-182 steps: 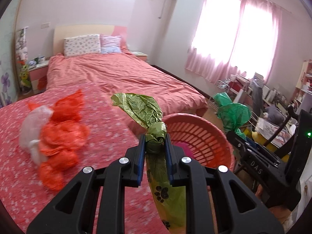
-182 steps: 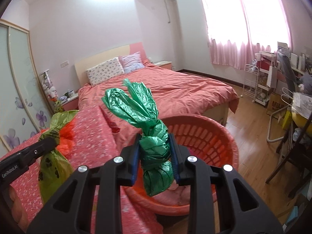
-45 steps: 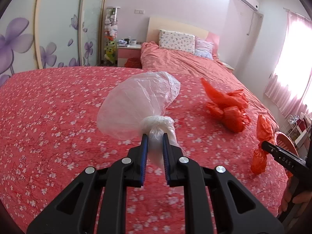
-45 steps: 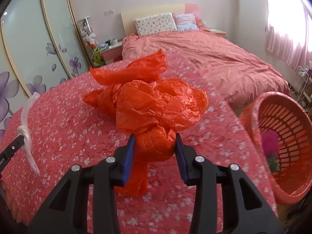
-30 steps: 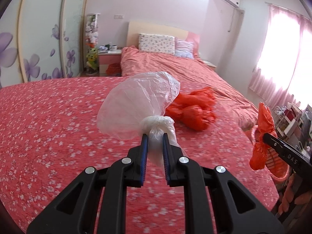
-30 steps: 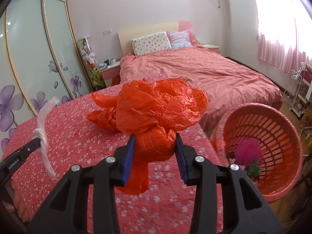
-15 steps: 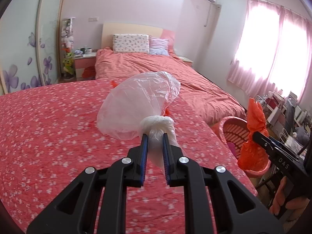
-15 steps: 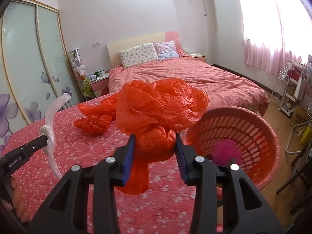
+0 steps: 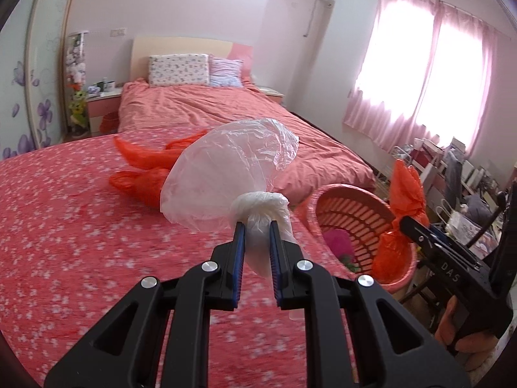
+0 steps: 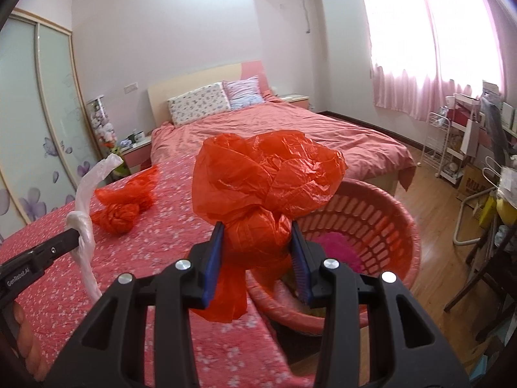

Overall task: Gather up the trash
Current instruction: 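Carry the clear and orange-red bags over the basket and open both tools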

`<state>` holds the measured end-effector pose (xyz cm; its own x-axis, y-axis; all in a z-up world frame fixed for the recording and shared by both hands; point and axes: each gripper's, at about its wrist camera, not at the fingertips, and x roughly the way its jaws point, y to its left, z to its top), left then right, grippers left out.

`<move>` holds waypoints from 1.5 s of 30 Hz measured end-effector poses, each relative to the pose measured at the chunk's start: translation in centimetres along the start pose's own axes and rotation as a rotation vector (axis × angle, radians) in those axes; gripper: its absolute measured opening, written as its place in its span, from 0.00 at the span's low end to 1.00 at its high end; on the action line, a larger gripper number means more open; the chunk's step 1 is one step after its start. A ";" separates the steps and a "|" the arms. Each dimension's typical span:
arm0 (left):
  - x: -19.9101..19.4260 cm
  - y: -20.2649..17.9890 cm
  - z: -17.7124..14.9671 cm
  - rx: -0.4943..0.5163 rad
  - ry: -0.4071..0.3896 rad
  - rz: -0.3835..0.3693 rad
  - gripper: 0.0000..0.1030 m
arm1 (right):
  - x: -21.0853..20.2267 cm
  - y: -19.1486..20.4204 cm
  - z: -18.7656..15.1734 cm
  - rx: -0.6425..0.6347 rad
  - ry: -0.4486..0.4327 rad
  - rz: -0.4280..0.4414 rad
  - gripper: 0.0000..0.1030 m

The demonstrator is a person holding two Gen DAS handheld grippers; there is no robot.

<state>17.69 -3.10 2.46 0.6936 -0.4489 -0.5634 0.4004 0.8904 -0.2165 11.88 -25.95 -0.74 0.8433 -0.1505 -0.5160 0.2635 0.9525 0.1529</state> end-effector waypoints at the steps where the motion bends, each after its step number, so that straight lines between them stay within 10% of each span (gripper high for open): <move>1: 0.1 -0.4 0.0 0.001 0.000 -0.012 0.15 | -0.1 -0.4 0.0 0.004 -0.005 -0.010 0.38; 21: 6.7 -9.6 0.7 0.091 0.052 -0.178 0.15 | 0.6 -8.2 0.9 0.072 -0.060 -0.131 0.38; 45: 12.0 -12.3 0.5 0.107 0.145 -0.198 0.21 | 5.2 -11.4 1.6 0.145 -0.051 -0.098 0.47</move>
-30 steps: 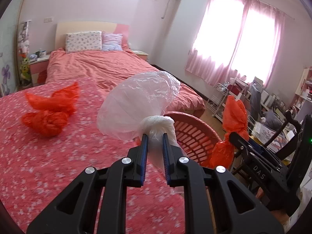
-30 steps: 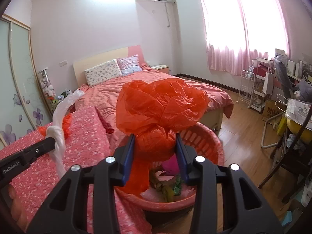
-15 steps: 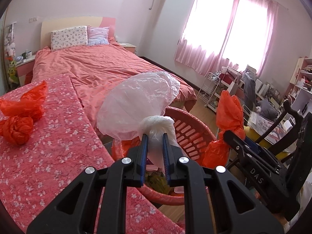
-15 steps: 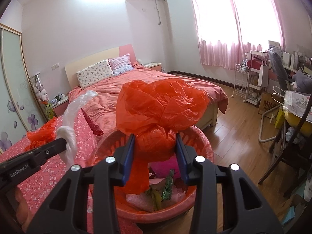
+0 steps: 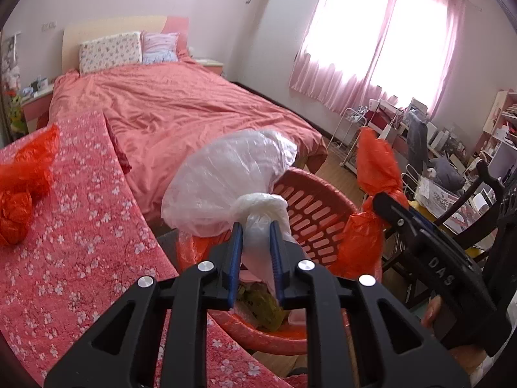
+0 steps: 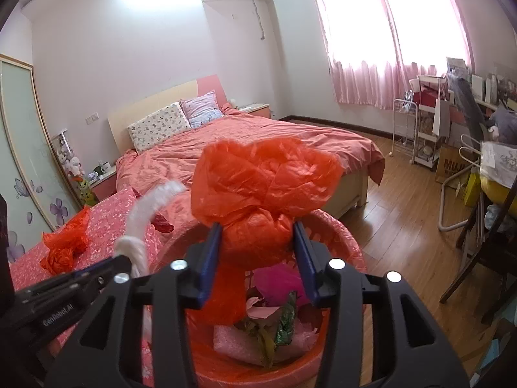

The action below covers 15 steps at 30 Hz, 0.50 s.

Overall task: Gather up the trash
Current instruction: 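Carry the clear and orange-red bags over the basket and open both tools, then return the left tool to the pile and grasp an orange-red bag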

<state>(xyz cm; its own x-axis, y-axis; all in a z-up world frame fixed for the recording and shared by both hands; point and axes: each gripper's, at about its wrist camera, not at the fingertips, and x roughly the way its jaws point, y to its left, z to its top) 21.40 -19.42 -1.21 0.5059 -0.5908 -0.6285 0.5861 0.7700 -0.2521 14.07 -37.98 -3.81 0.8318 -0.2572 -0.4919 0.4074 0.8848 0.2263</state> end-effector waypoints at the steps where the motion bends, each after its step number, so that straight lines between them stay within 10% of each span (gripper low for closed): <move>1: 0.2 0.2 -0.1 -0.006 0.009 0.003 0.23 | 0.2 -0.1 0.0 0.006 0.003 0.003 0.48; 15: -1.6 4.2 -1.8 -0.019 0.011 0.196 0.58 | -0.4 1.0 -1.0 -0.044 -0.007 -0.035 0.74</move>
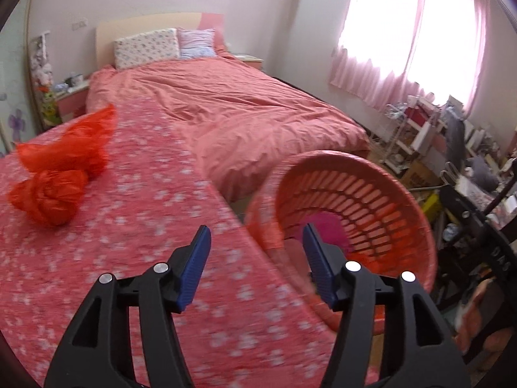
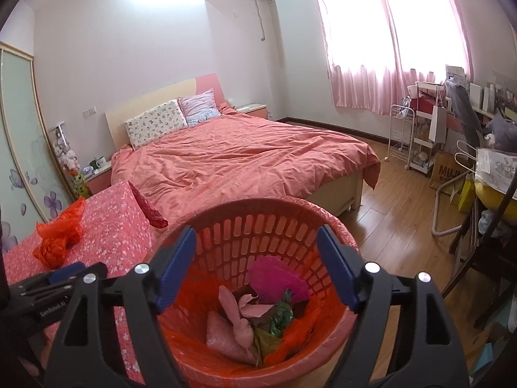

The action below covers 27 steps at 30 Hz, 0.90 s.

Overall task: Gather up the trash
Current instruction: 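Return the left tool to the pile and grasp an orange-red bag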

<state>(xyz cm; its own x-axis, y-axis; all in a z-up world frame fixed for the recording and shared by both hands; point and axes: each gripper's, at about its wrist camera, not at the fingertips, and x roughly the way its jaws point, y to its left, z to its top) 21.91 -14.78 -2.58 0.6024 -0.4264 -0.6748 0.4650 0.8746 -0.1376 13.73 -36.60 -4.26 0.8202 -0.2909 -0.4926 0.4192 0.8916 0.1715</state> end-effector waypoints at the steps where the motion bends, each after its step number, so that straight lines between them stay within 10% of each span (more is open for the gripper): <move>1: -0.1 0.7 0.0 -0.003 0.001 0.017 0.59 | 0.0 0.1 -0.1 -0.002 0.002 0.001 0.74; 16: -3.1 13.3 1.3 -0.154 -0.096 0.348 0.71 | -0.1 2.8 -1.1 -0.080 0.018 0.003 0.85; 27: 0.4 17.2 2.6 -0.226 -0.009 0.380 0.73 | 0.2 3.4 -1.6 -0.107 0.046 0.010 0.85</move>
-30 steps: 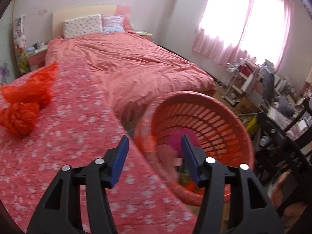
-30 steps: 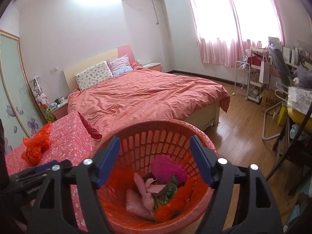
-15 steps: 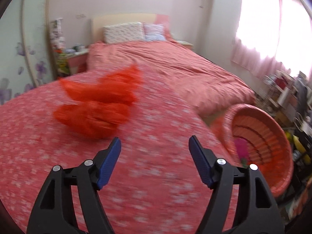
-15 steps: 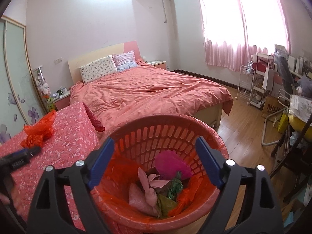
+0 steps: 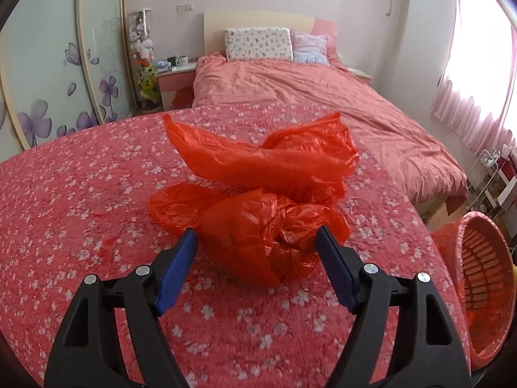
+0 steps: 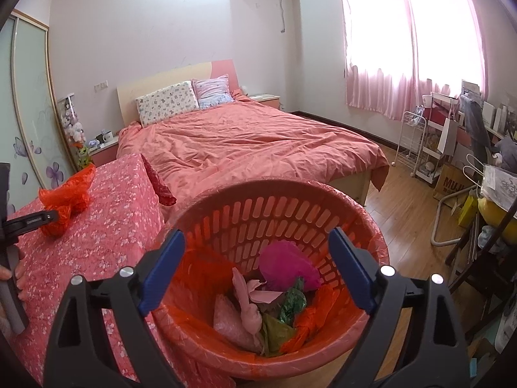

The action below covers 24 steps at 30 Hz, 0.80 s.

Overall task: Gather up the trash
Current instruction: 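Return the left tool to the pile and grasp an orange-red bag, then grasp the last orange-red bag on the bed with the right tool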

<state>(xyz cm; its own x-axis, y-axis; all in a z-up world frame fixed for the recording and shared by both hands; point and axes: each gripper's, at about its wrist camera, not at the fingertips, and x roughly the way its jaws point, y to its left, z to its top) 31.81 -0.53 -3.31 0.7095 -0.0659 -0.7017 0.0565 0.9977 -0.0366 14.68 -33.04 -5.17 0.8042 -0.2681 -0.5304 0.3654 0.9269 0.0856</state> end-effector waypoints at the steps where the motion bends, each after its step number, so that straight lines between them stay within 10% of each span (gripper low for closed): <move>1: 0.2 0.0 0.1 0.001 0.005 -0.004 0.73 | 0.0 0.0 0.0 -0.001 0.001 -0.001 0.85; 12: 0.9 -0.5 -0.1 0.013 0.039 -0.066 0.50 | 0.0 0.5 -0.1 -0.008 0.009 0.010 0.85; 24: -2.7 2.8 -2.0 0.008 -0.006 -0.073 0.48 | -1.1 4.2 1.0 -0.051 -0.010 0.079 0.85</move>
<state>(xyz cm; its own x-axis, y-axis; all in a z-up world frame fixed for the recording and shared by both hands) 28.60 2.42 -2.93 0.7075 -0.1386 -0.6930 0.1140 0.9901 -0.0817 15.79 -29.15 -3.36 0.8346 -0.1958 -0.5149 0.2761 0.9575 0.0834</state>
